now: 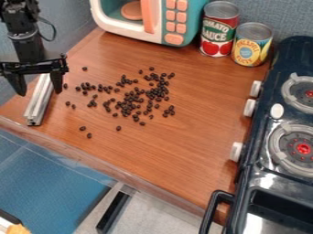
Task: Sweep into pile
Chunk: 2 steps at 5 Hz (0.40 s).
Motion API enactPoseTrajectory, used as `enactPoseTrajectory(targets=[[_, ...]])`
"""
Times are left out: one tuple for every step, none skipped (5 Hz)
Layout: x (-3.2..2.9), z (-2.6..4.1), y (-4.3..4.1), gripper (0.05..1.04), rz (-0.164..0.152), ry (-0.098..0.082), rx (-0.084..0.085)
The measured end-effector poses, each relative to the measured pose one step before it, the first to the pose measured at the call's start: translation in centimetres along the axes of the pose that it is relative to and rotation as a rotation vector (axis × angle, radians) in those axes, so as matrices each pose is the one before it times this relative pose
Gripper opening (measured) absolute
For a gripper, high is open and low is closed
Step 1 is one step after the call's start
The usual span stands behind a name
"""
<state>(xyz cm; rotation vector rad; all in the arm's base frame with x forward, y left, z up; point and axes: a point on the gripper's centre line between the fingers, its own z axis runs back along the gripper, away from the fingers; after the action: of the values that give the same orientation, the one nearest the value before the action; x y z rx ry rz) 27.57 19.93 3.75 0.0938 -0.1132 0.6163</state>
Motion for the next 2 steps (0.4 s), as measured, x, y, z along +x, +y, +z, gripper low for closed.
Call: enactPoseTrajectory(targets=[[-0.29,-0.871,-0.081,0.999,-0.0009,0.0262,-0.0019],[-0.105,-0.297,-0.355,0.999,-0.0282,0.0085,-0.0214]])
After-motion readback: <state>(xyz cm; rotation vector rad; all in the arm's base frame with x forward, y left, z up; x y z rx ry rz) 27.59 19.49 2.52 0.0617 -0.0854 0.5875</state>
